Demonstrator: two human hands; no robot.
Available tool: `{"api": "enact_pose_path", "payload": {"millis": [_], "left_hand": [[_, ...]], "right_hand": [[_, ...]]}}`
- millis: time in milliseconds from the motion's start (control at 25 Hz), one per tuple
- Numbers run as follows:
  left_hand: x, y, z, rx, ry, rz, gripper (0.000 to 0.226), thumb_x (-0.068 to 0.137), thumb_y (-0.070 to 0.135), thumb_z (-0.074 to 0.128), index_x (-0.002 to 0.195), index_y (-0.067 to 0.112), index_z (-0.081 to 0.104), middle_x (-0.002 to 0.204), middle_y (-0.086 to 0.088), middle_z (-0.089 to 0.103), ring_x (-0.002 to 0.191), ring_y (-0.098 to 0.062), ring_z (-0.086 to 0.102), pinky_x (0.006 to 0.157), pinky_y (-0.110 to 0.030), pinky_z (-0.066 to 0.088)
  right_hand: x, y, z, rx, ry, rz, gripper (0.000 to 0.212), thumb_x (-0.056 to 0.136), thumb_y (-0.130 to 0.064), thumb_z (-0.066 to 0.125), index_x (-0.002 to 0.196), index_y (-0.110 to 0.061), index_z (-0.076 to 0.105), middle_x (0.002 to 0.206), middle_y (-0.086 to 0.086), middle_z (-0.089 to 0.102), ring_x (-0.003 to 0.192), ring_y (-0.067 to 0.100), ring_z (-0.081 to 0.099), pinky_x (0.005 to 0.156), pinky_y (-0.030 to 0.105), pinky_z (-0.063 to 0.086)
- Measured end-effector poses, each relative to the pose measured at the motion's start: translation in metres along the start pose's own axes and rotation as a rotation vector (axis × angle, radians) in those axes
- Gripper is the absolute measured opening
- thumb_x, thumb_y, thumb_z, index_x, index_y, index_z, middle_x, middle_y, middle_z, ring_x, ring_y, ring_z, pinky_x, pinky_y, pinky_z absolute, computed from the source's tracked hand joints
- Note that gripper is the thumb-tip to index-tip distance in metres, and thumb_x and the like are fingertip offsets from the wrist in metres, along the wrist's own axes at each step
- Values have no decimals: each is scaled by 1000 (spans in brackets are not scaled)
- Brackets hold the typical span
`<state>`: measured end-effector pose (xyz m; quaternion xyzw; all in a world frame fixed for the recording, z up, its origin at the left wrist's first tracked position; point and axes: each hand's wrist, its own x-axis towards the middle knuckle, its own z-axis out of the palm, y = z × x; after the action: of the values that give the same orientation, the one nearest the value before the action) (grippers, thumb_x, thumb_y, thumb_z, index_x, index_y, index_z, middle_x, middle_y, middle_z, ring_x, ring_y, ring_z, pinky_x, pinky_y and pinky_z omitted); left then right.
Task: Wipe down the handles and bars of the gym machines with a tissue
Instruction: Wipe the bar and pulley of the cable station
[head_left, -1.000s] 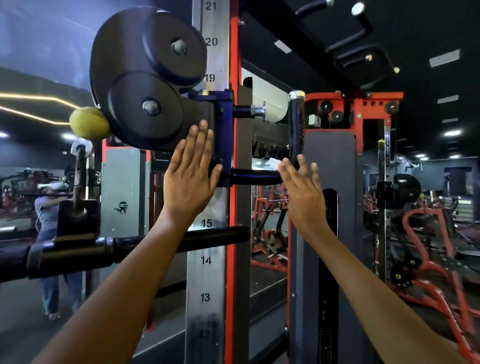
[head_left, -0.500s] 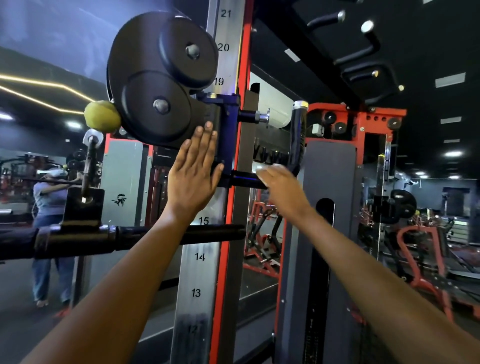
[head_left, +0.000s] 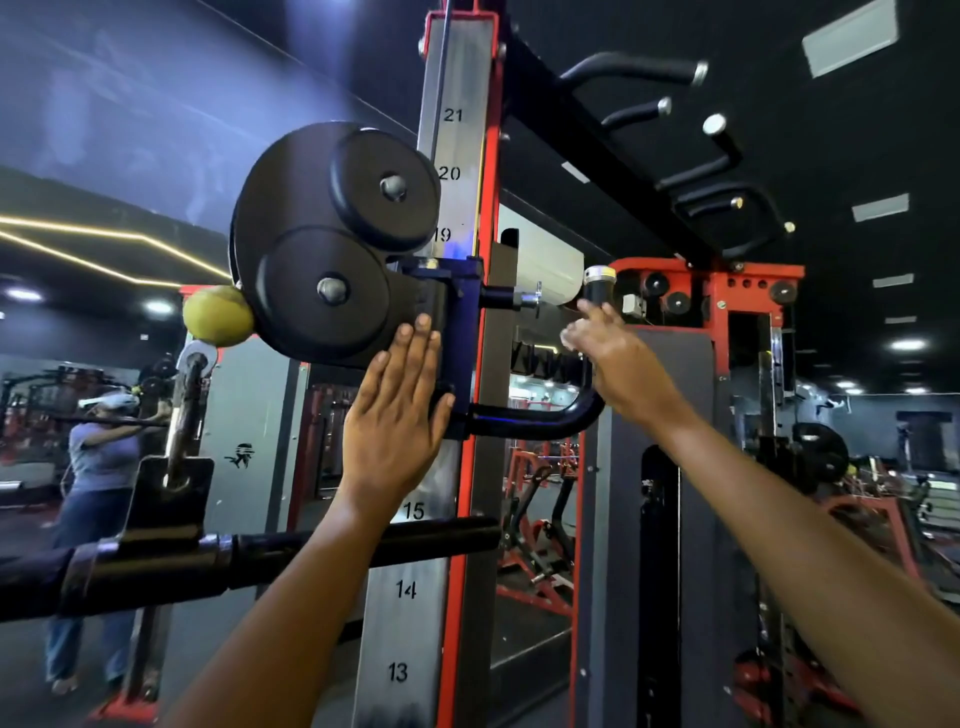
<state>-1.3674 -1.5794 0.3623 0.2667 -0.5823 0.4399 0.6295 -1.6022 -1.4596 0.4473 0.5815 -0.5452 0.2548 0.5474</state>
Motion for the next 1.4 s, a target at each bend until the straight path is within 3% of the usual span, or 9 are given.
{"api": "enact_pose_path", "payload": {"millis": [120,280,520,680,800,1000,1080,1240,1400], "left_hand": [[1,0,-2,6,3,-5,61,100,36,28,151,4,19,159,-9,16,148,-15,-5,120,-30,-5],[1,2,-2,2,2,-28,62,100,36,29,152,4,16,160,-8,13,148,-15,-5,120,-30,-6],[0,0,2,11,12,-9,62,100,36,27,152,5,15,160,-7,13,149,-15,-4,121,-31,-4],[-1,-1,0,-10,17,-4,61,101,36,27,152,5,16,160,-8,15,149,-15,-2,121,-31,-3],[-1,-1,0,-32,8,-3,62,101,36,28,152,4,16,160,-10,15,149,-15,-3,120,-30,-5],[-2,3,3,5,9,-31,62,101,37,27,152,4,16,160,-9,14,148,-14,-7,120,-30,-7],[-2,3,2,17,-1,-35,62,102,38,26,152,4,17,160,-10,15,148,-14,-7,120,-30,-7],[0,2,0,10,-13,-33,61,102,37,26,153,4,16,160,-12,16,148,-15,-6,120,-30,-7],[0,3,1,2,11,-41,62,101,36,32,152,4,17,160,-10,17,148,-14,-8,120,-30,-6]], "right_hand": [[-59,-33,10,159,8,-27,44,83,3,28,112,-3,60,123,15,58,125,30,48,114,43,24],[-21,-31,-11,297,117,-38,43,78,16,37,112,2,60,105,17,63,97,27,61,94,35,49],[48,31,-25,-21,-111,-170,46,74,9,31,101,-2,67,119,11,63,132,27,41,116,39,21],[1,-17,-9,-56,-84,-68,35,80,-3,33,82,-5,68,87,13,69,89,28,64,104,39,40],[-21,-68,13,-62,-82,95,28,82,-8,36,74,-7,63,55,4,51,51,20,47,82,41,50],[-5,-149,38,154,-24,572,22,90,-9,45,103,-3,62,81,11,67,73,26,61,78,38,45],[-15,-154,42,294,83,459,27,85,0,48,107,0,63,95,16,69,89,31,64,88,40,45],[-52,-103,25,426,-31,-83,50,81,8,34,125,1,56,131,15,55,123,26,50,110,34,33],[-14,-38,-17,453,486,267,43,83,8,30,118,7,56,117,22,56,110,17,52,100,9,36]]}}
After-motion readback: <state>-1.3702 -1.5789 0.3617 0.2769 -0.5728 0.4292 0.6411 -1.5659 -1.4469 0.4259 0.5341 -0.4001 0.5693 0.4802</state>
